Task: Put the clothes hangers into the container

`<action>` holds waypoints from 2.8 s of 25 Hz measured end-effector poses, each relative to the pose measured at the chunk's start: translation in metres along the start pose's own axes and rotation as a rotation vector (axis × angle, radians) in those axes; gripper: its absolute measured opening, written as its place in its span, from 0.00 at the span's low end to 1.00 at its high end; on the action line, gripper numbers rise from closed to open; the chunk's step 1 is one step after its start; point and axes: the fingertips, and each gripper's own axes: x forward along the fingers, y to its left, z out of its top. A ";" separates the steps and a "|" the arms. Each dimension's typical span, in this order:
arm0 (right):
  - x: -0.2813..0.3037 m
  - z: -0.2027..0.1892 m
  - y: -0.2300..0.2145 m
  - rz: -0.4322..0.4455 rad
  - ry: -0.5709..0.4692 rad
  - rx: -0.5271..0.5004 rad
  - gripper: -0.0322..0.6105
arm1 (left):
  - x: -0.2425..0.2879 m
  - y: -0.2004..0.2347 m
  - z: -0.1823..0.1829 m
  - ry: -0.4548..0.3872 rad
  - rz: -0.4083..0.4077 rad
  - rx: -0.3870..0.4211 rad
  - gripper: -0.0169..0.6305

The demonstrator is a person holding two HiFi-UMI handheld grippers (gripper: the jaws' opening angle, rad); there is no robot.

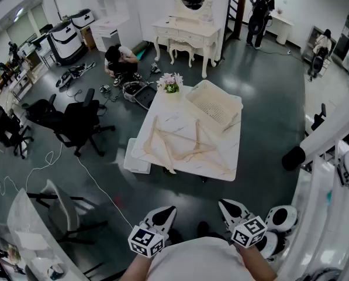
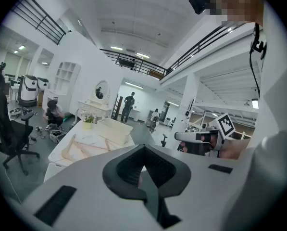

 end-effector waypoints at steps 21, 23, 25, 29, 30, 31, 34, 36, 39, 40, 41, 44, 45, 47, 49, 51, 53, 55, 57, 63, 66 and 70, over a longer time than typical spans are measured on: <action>0.014 -0.015 0.043 0.019 0.002 0.004 0.08 | -0.035 0.023 -0.017 0.028 -0.009 -0.011 0.04; 0.018 -0.020 0.050 0.013 0.001 -0.005 0.08 | -0.043 0.030 -0.020 0.026 -0.006 -0.010 0.04; 0.022 -0.024 0.058 0.009 0.000 -0.015 0.08 | -0.051 0.035 -0.022 0.024 -0.007 -0.004 0.04; 0.027 -0.032 0.072 0.017 0.000 -0.006 0.08 | -0.064 0.044 -0.028 0.037 -0.002 -0.003 0.04; 0.029 -0.034 0.075 0.020 0.001 -0.002 0.08 | -0.066 0.048 -0.030 0.040 0.003 -0.005 0.04; 0.032 -0.035 0.078 0.023 0.003 -0.001 0.08 | -0.068 0.051 -0.031 0.042 0.007 -0.009 0.04; 0.039 -0.035 0.081 0.034 0.017 -0.013 0.08 | -0.069 0.057 -0.033 0.045 0.014 -0.024 0.04; 0.045 -0.033 0.076 0.037 0.022 -0.022 0.08 | -0.064 0.062 -0.032 0.049 0.017 -0.028 0.04; 0.060 -0.027 0.062 0.038 0.023 -0.019 0.08 | -0.050 0.071 -0.028 0.051 0.024 -0.027 0.04; 0.066 -0.025 0.056 0.040 0.025 -0.016 0.08 | -0.045 0.075 -0.025 0.048 0.027 -0.026 0.04; 0.073 -0.023 0.050 0.043 0.028 -0.012 0.08 | -0.039 0.080 -0.021 0.045 0.031 -0.026 0.04; 0.095 -0.015 0.032 0.061 0.043 -0.009 0.08 | -0.018 0.094 -0.010 0.040 0.047 -0.027 0.04; 0.103 -0.012 0.026 0.067 0.050 -0.010 0.08 | -0.011 0.099 -0.006 0.038 0.052 -0.026 0.04; 0.117 -0.006 0.012 0.081 0.060 -0.012 0.08 | 0.004 0.107 0.003 0.035 0.061 -0.022 0.04; 0.131 0.004 -0.004 0.095 0.065 -0.019 0.08 | 0.022 0.114 0.012 0.032 0.067 -0.023 0.04; 0.145 0.012 -0.019 0.113 0.068 -0.032 0.08 | 0.037 0.121 0.019 0.030 0.070 -0.021 0.04; 0.161 0.020 -0.032 0.134 0.071 -0.046 0.08 | 0.051 0.130 0.025 0.026 0.076 -0.016 0.04; 0.175 0.028 -0.046 0.150 0.082 -0.061 0.08 | 0.068 0.139 0.031 0.021 0.087 -0.015 0.04; 0.185 0.035 -0.059 0.167 0.100 -0.086 0.08 | 0.085 0.146 0.036 0.023 0.101 -0.013 0.04; 0.213 0.050 -0.105 0.236 0.149 -0.140 0.08 | 0.131 0.164 0.047 0.033 0.146 -0.021 0.04; 0.226 0.051 -0.123 0.267 0.181 -0.164 0.08 | 0.147 0.171 0.050 0.033 0.171 -0.031 0.04; 0.240 0.048 -0.138 0.297 0.216 -0.197 0.08 | 0.159 0.175 0.050 0.052 0.203 -0.050 0.04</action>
